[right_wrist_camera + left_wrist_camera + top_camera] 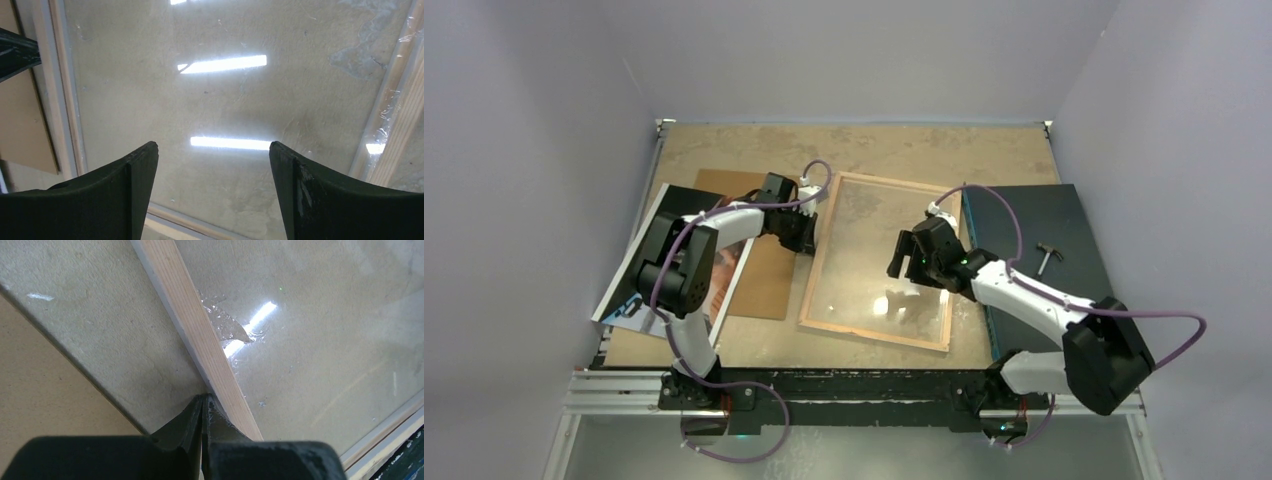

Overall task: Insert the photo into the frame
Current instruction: Place the photo frame item in the photo frame, then pick up the photo at the center of the board.

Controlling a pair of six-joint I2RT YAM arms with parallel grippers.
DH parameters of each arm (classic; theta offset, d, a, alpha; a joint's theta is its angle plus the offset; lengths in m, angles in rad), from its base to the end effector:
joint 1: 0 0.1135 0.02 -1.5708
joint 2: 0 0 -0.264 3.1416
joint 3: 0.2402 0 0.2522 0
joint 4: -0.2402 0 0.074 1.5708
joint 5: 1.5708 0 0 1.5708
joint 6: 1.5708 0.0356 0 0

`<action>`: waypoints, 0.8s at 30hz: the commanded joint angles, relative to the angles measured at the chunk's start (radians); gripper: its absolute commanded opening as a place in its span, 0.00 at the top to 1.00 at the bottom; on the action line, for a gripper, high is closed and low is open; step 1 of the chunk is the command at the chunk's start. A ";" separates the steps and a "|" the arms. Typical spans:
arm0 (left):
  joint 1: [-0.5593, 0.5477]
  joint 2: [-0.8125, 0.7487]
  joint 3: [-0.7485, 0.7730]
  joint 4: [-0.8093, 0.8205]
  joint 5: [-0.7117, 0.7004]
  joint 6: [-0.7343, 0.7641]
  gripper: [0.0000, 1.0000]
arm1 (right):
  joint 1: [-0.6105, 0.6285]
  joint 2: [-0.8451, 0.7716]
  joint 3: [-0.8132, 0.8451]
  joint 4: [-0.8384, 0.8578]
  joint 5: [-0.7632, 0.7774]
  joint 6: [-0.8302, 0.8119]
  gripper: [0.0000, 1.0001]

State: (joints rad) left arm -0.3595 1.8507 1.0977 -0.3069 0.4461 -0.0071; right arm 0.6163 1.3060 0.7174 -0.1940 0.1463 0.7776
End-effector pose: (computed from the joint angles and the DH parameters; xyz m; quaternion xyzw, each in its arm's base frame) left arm 0.3359 -0.1426 0.1509 0.2204 0.9192 -0.2554 0.2033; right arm 0.2196 0.1492 0.2052 0.1022 0.9156 0.1941 0.3370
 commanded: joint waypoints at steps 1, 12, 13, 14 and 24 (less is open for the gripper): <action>0.021 -0.020 0.041 -0.046 0.024 0.017 1.00 | 0.005 -0.109 -0.002 -0.102 -0.003 -0.006 0.22; 0.031 -0.039 0.072 -0.108 0.014 0.048 1.00 | 0.222 -0.256 -0.154 -0.229 -0.122 0.180 0.74; 0.031 -0.037 0.072 -0.113 0.015 0.050 1.00 | 0.248 -0.246 -0.157 -0.232 -0.122 0.196 0.76; 0.031 -0.037 0.071 -0.113 0.014 0.053 1.00 | 0.274 -0.235 -0.157 -0.236 -0.120 0.212 0.76; 0.031 -0.051 0.056 -0.110 0.017 0.053 1.00 | 0.330 -0.179 -0.142 -0.256 -0.087 0.246 0.77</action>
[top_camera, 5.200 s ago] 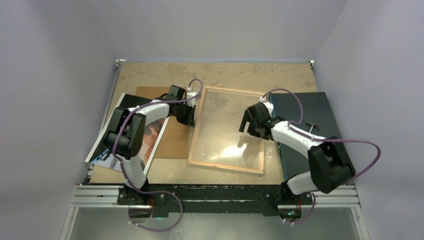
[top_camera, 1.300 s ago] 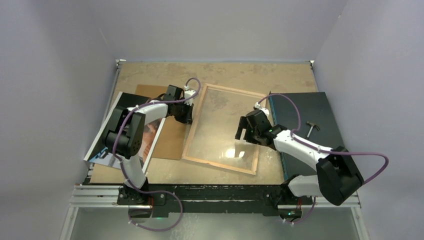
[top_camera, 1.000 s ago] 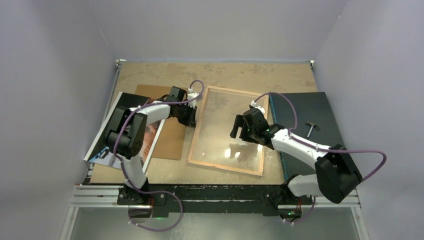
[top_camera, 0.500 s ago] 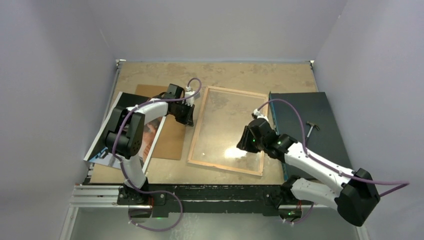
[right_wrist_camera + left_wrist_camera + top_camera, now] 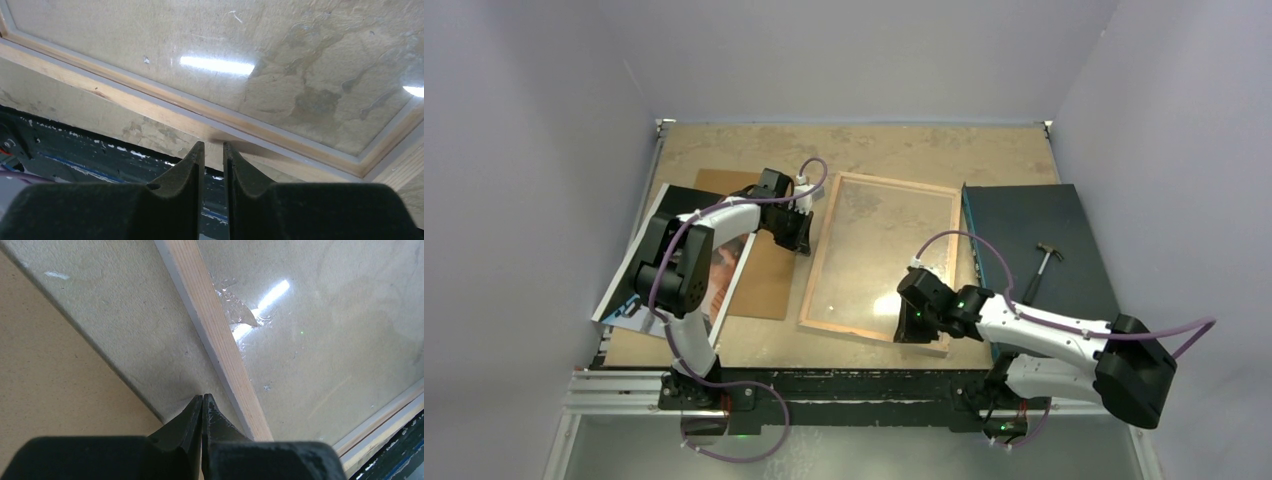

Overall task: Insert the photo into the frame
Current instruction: Pick up the photo at the center of the board.

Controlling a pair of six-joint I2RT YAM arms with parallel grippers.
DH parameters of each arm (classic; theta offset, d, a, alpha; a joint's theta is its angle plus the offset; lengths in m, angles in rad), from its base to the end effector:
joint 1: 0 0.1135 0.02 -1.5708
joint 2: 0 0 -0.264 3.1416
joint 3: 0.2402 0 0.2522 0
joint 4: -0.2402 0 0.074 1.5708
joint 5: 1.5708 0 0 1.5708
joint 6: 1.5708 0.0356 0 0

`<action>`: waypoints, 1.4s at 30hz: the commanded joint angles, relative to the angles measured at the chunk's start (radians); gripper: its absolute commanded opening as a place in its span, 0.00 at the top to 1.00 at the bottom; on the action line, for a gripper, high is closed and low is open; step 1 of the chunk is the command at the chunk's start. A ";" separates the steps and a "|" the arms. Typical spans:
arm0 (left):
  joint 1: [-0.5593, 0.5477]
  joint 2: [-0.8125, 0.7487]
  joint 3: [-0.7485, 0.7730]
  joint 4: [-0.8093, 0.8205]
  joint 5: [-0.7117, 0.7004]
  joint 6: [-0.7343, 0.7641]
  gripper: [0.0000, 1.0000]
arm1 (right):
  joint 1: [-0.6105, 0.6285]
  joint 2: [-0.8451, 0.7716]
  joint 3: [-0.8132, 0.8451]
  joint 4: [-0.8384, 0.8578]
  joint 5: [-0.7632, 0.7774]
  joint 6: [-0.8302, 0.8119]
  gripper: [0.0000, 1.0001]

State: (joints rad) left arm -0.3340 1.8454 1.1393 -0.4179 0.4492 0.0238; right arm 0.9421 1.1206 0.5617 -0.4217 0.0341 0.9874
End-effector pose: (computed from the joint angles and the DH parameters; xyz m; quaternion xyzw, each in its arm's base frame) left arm 0.3376 -0.1335 0.1587 0.2177 0.9267 -0.2479 0.1798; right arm 0.1219 0.1656 0.1811 0.0266 0.9563 0.2297 0.1791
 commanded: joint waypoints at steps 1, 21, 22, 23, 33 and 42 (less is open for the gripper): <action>0.006 -0.046 0.015 0.002 0.014 0.023 1.00 | 0.004 0.011 0.012 -0.027 0.029 0.038 0.78; 0.006 -0.042 0.006 0.016 0.029 0.019 1.00 | 0.004 0.056 0.048 -0.010 0.091 0.075 0.82; 0.006 -0.042 0.004 0.016 0.029 0.019 1.00 | 0.004 0.059 0.049 -0.008 0.092 0.075 0.82; 0.005 -0.043 0.002 0.017 0.029 0.019 1.00 | 0.004 0.063 0.048 -0.005 0.093 0.075 0.82; 0.006 -0.042 -0.001 0.022 0.032 0.016 1.00 | 0.004 0.085 0.043 0.004 0.116 0.075 0.82; 0.004 -0.042 -0.007 0.026 0.034 0.013 1.00 | 0.002 0.084 0.042 0.004 0.123 0.077 0.83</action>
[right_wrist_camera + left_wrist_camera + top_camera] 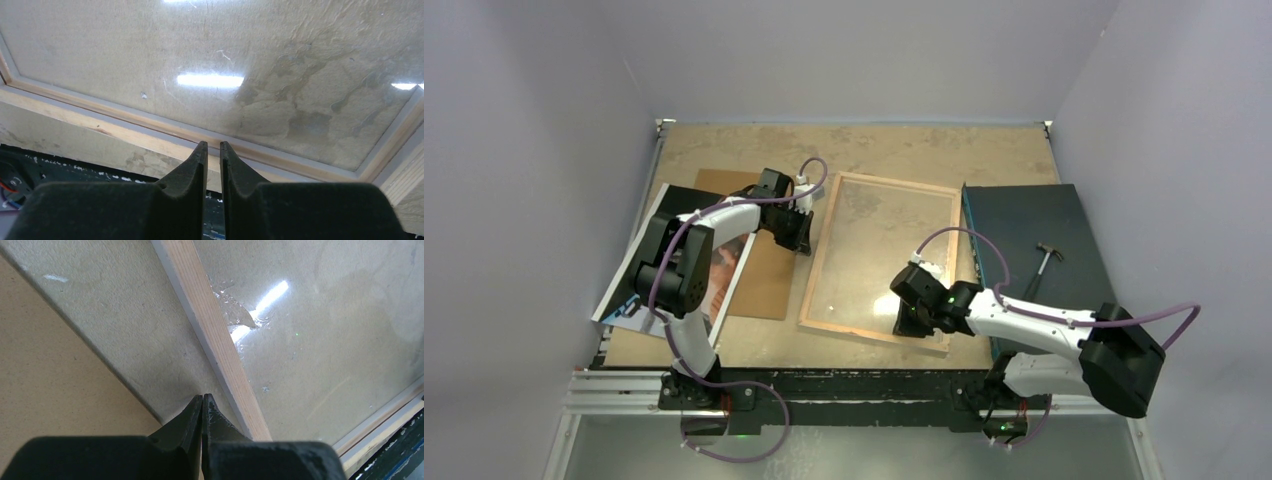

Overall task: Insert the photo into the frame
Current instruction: Pick up the photo at the center of the board.

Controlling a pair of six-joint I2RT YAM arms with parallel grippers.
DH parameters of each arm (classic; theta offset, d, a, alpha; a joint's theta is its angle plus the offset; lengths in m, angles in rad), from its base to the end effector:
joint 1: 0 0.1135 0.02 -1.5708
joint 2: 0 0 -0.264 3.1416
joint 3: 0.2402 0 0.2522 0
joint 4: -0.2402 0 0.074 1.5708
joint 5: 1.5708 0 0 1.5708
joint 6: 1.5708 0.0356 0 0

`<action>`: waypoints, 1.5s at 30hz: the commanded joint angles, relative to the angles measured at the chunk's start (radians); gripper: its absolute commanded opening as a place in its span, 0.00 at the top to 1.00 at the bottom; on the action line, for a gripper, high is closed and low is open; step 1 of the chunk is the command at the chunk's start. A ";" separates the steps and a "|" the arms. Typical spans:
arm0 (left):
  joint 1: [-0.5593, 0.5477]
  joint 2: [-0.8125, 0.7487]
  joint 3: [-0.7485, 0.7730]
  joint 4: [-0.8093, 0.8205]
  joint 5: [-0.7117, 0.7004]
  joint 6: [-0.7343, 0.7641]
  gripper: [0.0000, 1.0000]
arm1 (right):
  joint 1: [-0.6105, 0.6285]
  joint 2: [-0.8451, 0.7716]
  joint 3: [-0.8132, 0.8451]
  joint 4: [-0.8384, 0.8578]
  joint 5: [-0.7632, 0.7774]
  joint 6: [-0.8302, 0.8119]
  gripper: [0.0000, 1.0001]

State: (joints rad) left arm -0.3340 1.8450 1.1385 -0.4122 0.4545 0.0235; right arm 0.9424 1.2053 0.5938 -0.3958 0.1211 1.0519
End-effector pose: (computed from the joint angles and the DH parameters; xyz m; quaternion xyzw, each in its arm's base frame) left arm 0.3379 -0.1338 0.1589 0.2185 0.9254 -0.2507 0.1818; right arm 0.1323 0.1747 0.1761 0.0693 0.9565 0.2016 0.1994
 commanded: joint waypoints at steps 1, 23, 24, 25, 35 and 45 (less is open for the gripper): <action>0.005 -0.041 -0.006 0.020 0.029 0.014 1.00 | 0.002 0.001 0.008 -0.022 0.037 0.013 0.83; 0.004 -0.057 0.001 0.012 0.036 0.013 1.00 | -0.271 0.002 0.204 -0.098 0.163 -0.148 0.63; 0.004 -0.058 0.002 0.012 0.036 0.011 1.00 | -0.304 0.013 0.235 -0.103 0.192 -0.164 0.62; 0.005 -0.057 0.004 0.012 0.037 0.011 1.00 | -0.332 0.029 0.264 -0.099 0.217 -0.181 0.62; 0.005 -0.059 0.008 0.003 0.045 0.019 1.00 | -0.533 0.284 0.466 0.039 0.344 -0.319 0.67; 0.164 -0.088 0.284 -0.294 0.026 0.152 1.00 | -0.351 0.528 0.804 0.116 0.259 -0.329 0.41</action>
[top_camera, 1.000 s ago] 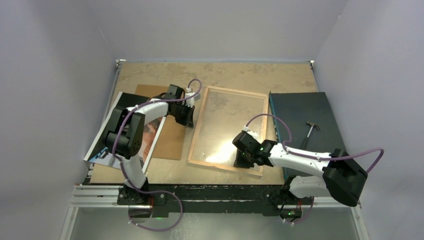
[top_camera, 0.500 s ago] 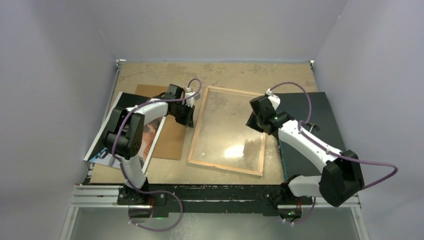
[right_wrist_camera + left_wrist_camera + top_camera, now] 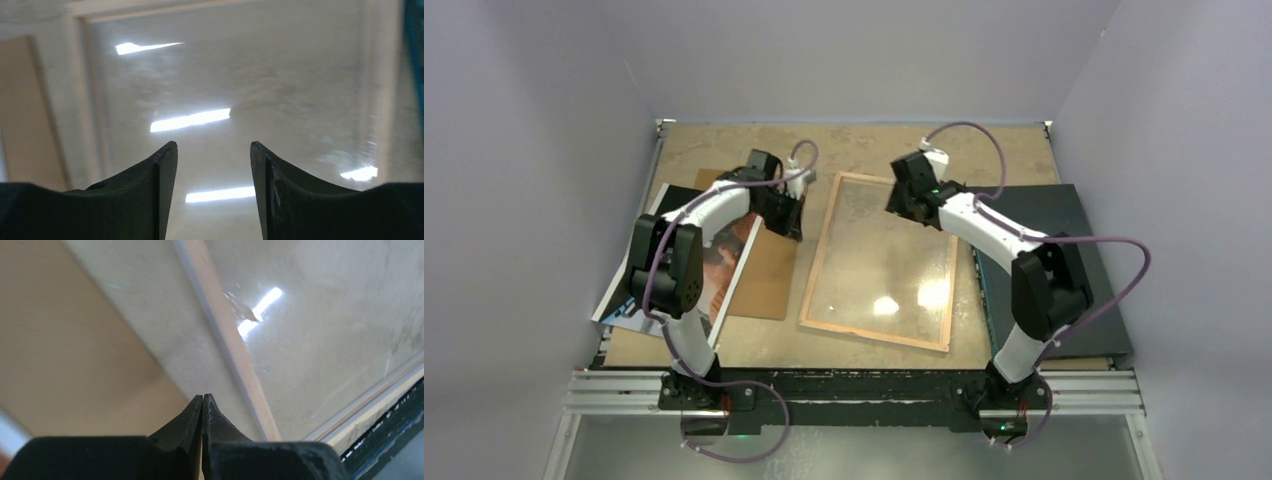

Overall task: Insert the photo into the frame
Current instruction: Pick up the photo at the center of the board.

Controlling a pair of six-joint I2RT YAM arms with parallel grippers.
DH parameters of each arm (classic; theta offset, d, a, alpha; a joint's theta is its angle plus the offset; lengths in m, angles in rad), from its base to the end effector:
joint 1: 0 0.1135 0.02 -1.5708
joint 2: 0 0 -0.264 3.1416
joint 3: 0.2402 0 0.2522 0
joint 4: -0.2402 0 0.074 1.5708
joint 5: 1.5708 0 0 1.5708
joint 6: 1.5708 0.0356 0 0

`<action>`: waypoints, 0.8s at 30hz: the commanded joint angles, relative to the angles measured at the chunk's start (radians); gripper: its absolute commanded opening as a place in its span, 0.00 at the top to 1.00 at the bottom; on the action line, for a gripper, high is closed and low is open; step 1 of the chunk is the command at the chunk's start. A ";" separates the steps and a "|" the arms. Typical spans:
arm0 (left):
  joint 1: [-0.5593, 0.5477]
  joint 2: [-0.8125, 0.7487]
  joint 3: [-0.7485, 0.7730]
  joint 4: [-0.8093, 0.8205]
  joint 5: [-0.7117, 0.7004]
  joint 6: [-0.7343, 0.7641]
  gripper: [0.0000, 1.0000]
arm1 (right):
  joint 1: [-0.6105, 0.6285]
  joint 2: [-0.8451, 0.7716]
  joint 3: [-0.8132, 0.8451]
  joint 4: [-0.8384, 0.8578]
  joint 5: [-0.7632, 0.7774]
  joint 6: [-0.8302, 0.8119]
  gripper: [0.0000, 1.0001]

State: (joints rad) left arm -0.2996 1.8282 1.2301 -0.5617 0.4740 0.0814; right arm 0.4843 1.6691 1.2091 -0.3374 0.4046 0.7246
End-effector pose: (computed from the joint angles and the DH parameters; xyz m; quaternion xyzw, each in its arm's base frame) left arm 0.3446 -0.1234 0.1836 0.2272 0.9253 -0.2501 0.1721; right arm 0.3310 0.1583 0.2449 0.1840 0.8916 0.0568 0.4097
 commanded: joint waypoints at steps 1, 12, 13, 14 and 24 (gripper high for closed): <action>0.172 -0.064 0.235 -0.207 -0.001 0.125 0.97 | 0.135 0.100 0.223 0.072 -0.058 0.005 0.39; 0.586 0.026 0.372 -0.130 -0.540 0.384 0.65 | 0.380 0.523 0.699 0.059 -0.224 0.033 0.25; 0.603 0.027 0.346 -0.074 -0.610 0.412 0.65 | 0.393 0.550 0.722 0.058 -0.233 0.034 0.24; 0.614 0.025 0.309 -0.005 -0.706 0.444 0.66 | 0.403 0.571 0.737 0.058 -0.243 0.037 0.23; 0.701 0.100 0.092 0.367 -0.946 0.559 0.71 | 0.433 0.599 0.693 0.100 -0.264 0.041 0.22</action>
State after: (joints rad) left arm 0.3702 1.8915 1.3643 -0.3546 -0.3649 0.5896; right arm 0.9356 2.3150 1.9079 -0.2565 0.1429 0.7521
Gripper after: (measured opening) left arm 0.297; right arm 0.778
